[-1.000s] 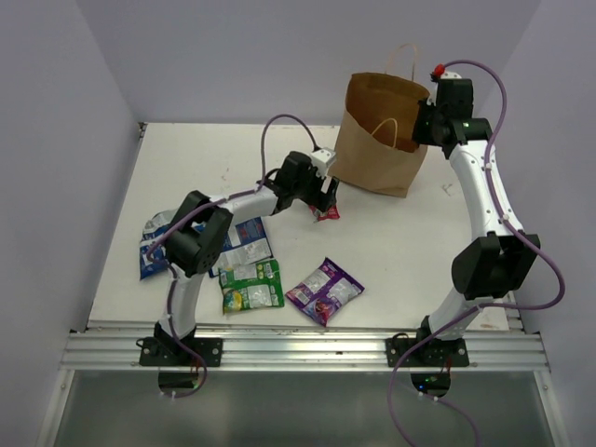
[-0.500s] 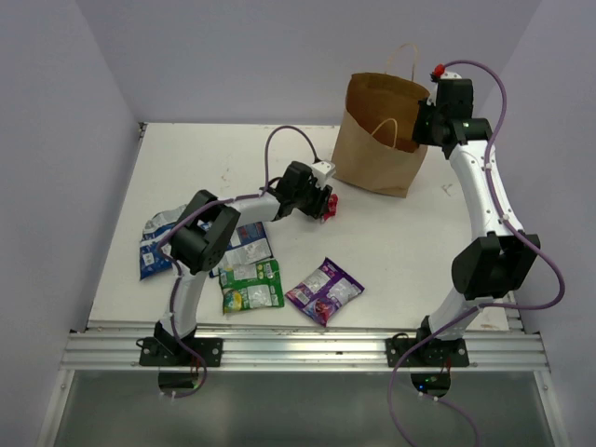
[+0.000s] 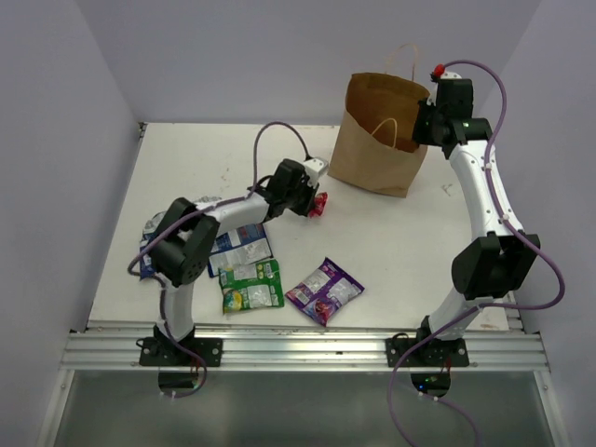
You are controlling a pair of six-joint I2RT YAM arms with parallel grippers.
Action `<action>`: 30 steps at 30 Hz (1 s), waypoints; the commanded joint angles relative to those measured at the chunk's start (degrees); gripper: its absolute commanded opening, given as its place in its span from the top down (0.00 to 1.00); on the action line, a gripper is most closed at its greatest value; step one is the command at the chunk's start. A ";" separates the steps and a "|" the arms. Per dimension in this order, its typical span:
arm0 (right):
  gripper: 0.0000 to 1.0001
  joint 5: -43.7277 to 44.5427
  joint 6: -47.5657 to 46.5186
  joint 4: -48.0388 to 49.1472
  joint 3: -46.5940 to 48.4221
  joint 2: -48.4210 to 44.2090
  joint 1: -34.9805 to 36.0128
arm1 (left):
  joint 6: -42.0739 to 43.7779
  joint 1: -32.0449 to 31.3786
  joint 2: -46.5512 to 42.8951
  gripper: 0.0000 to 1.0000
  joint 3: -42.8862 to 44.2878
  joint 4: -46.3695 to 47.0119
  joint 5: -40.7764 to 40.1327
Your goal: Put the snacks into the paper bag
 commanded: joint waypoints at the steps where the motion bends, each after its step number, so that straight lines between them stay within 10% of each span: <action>1: 1.00 -0.72 -0.20 -0.91 0.23 0.03 0.60 | -0.59 0.13 -17.75 1.00 0.48 -0.69 -6.12; 7: 1.00 -1.33 -0.03 -0.73 0.32 0.29 0.51 | 0.28 0.13 -26.84 1.00 13.97 3.96 -6.85; 21: 1.00 -2.47 0.33 -0.56 0.76 0.38 0.69 | -11.75 0.22 8.75 1.00 53.46 10.03 14.87; 29: 1.00 -2.74 0.41 -0.38 0.50 0.64 0.77 | -11.32 0.22 11.04 1.00 50.76 11.88 11.18; 30: 1.00 -2.83 0.33 -0.47 0.58 0.73 0.86 | -11.23 0.22 11.04 0.83 50.67 11.53 11.00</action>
